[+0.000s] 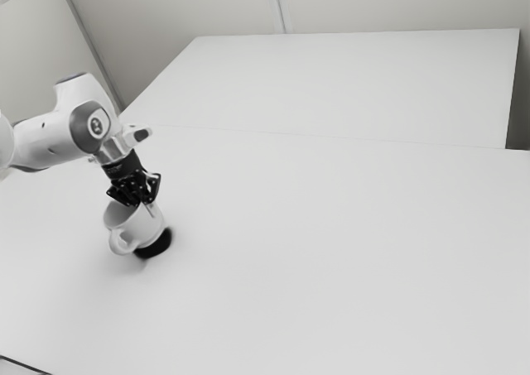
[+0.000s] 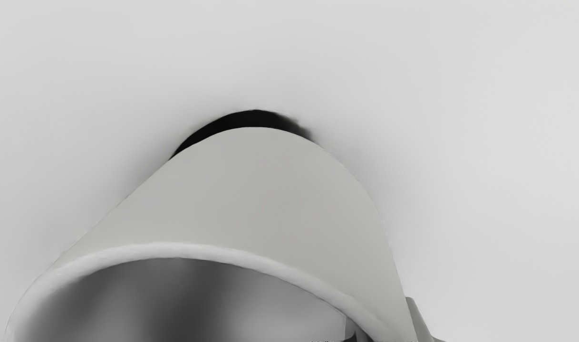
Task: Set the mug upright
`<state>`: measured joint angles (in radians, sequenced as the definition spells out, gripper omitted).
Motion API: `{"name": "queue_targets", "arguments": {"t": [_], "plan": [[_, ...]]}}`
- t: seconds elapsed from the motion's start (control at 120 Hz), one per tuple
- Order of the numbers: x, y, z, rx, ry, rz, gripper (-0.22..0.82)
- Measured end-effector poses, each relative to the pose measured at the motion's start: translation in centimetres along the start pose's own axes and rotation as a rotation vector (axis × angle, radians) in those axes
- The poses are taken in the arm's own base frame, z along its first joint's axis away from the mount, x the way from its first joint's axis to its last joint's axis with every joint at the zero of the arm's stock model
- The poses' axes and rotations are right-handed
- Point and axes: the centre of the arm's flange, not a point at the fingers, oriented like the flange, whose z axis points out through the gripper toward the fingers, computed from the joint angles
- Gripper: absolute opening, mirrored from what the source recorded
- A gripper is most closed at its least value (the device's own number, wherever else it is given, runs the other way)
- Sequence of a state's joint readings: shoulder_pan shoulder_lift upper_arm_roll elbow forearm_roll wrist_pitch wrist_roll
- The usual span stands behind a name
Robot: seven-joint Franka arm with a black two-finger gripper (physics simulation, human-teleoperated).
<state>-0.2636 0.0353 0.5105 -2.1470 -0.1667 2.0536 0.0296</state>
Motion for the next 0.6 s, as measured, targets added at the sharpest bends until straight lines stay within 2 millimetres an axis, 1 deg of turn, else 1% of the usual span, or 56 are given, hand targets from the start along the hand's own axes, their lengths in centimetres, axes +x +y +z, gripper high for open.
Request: {"name": "queue_targets", "arguments": {"t": [0.292, 0.45, 0.6], "plan": [[-0.1, 3.2, 1.4, 0.117, -0.016, -0.128, -0.17], [0.0, 4.1, 2.4, 0.156, -0.028, -0.195, -0.18], [0.7, 4.9, 2.9, 0.190, -0.035, -0.247, -0.18]]}}
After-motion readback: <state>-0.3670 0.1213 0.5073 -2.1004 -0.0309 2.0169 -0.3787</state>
